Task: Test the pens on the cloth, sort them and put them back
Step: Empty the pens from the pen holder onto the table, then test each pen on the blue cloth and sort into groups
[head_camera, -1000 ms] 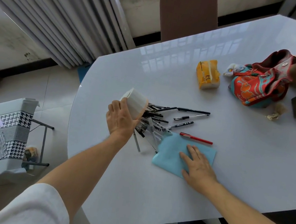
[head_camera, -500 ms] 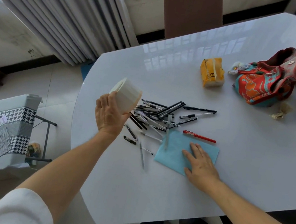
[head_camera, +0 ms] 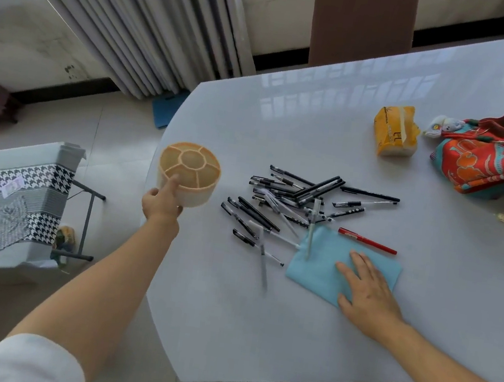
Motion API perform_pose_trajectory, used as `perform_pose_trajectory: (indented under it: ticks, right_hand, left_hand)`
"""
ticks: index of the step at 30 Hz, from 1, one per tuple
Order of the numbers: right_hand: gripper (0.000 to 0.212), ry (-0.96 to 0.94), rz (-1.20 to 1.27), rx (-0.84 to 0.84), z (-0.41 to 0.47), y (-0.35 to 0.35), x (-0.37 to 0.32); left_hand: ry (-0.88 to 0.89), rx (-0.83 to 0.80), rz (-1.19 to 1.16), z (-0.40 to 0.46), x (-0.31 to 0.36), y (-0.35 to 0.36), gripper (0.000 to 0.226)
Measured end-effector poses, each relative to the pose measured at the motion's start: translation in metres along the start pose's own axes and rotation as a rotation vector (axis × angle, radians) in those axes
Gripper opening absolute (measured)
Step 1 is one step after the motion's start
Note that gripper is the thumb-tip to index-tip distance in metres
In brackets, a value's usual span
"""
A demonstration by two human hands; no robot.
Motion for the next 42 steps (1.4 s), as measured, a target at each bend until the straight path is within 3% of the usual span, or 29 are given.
perform_pose_trajectory:
  ticks: [4, 8, 13, 17, 21, 25, 29, 37, 42]
  right_hand:
    - [0.072, 0.016, -0.027, -0.021, -0.001, -0.005, -0.004]
    - [0.072, 0.041, -0.026, -0.045, -0.003, -0.012, -0.009]
    - [0.071, 0.098, 0.014, -0.043, -0.003, -0.017, -0.017]
    - [0.071, 0.124, 0.03, -0.016, -0.004, -0.017, -0.024]
    - [0.068, 0.174, 0.052, -0.025, -0.003, -0.021, -0.029]
    - [0.049, 0.19, 0.093, 0.135, 0.006, -0.033, -0.052]
    - [0.026, 0.033, 0.168, 0.231, 0.021, -0.031, -0.107]
    - [0.033, 0.065, 0.149, 0.16, 0.066, -0.001, -0.169]
    - [0.023, 0.104, 0.136, 0.153, 0.074, 0.008, -0.17]
  left_hand:
    - [-0.177, -0.104, -0.13, 0.013, -0.02, 0.015, 0.029]
    - [-0.236, -0.15, -0.219, 0.016, -0.024, 0.032, 0.024]
    - [-0.183, -0.171, -0.222, 0.021, -0.018, 0.039, 0.012]
    - [-0.171, -0.21, -0.214, 0.022, -0.02, 0.033, 0.033]
    - [-0.167, -0.224, -0.192, 0.024, -0.027, 0.023, 0.027]
    - [-0.107, -0.291, -0.127, 0.029, -0.03, 0.018, 0.033]
    - [-0.09, -0.305, -0.083, 0.027, -0.038, 0.009, 0.04]
    - [-0.059, -0.318, 0.115, -0.022, -0.1, -0.021, 0.019]
    - [0.01, -0.427, 0.167, -0.071, -0.129, -0.024, 0.015]
Point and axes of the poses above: each hand's wrist, its own z-axis towards the middle knuckle, its own y-axis out of the palm, x = y × z, the point moved 7 cm from there along z, towards the middle knuckle, and after that the axes turned 8 degrees about z, right-handed, at the moved point
